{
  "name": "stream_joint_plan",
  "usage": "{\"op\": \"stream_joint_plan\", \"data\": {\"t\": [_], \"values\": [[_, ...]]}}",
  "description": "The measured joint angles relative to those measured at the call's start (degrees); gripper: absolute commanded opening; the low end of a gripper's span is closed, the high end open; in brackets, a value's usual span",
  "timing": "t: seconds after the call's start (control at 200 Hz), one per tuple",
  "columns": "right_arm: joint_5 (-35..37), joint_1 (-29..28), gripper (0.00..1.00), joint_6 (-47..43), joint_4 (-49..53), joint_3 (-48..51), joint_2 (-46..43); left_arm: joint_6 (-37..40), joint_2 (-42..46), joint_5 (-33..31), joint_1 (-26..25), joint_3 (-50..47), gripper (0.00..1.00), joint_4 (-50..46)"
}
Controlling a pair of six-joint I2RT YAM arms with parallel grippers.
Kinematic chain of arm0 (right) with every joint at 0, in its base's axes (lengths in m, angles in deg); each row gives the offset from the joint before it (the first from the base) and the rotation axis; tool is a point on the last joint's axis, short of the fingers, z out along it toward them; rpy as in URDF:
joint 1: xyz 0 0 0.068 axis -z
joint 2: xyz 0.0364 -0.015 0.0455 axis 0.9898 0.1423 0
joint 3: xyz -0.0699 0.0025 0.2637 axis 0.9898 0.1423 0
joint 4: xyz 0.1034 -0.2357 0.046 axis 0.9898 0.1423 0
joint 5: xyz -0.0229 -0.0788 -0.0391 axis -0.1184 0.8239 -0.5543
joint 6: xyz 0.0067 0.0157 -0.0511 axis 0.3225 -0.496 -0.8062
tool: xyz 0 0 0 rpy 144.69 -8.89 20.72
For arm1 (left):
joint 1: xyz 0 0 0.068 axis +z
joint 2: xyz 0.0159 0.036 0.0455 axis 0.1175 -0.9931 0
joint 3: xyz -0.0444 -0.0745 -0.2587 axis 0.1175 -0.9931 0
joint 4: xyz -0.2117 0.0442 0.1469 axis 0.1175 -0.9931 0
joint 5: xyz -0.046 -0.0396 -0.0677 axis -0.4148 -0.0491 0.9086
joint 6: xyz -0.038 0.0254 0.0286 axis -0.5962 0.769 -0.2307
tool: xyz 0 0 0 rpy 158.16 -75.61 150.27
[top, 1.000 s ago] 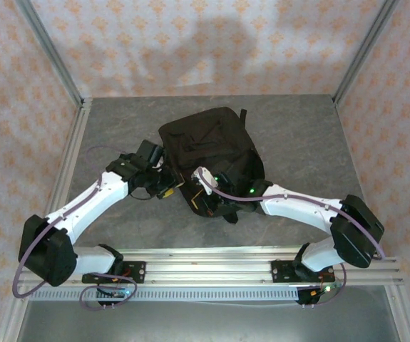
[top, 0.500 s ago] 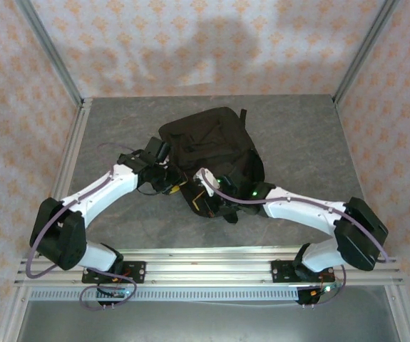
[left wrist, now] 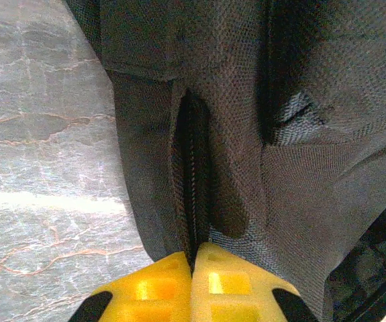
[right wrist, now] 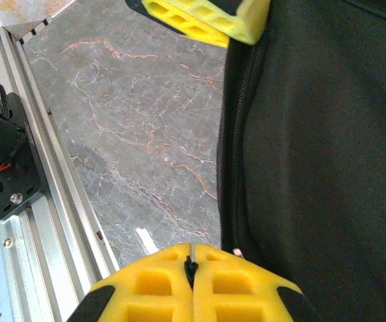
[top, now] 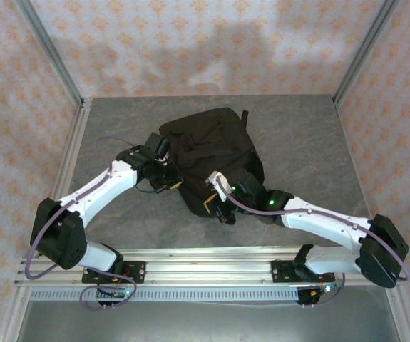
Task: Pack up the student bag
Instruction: Zip the student bag at the center of the table.
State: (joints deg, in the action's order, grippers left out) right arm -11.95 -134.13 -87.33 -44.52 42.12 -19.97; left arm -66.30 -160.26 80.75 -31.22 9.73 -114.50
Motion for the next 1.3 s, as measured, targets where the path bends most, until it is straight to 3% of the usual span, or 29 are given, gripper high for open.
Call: {"op": "stream_joint_plan", "data": {"t": [0.48,0.751,0.921,1.041,1.301], "values": [[-0.7,4.85,0.0,-5.11,5.66,0.63,-5.73,9.14,-0.24,1.66,6.69,4.09,0.0,-7.54],[-7.85,4.55,0.0,-2.86,3.28,0.68,-1.03,13.42,-6.67,0.7,7.39,10.34,0.0,-12.66],[-8.7,0.74,0.0,1.09,-2.29,-1.44,7.06,14.34,-10.43,-0.15,8.46,15.67,0.28,-13.55],[-8.04,-2.49,0.0,3.87,-6.05,-4.04,12.52,12.66,-7.3,-0.35,8.87,14.19,0.35,-12.57],[-5.73,-3.54,0.0,8.74,-13.84,-5.05,16.92,7.1,10.01,0.22,8.7,0.61,0.46,-13.51]]}}
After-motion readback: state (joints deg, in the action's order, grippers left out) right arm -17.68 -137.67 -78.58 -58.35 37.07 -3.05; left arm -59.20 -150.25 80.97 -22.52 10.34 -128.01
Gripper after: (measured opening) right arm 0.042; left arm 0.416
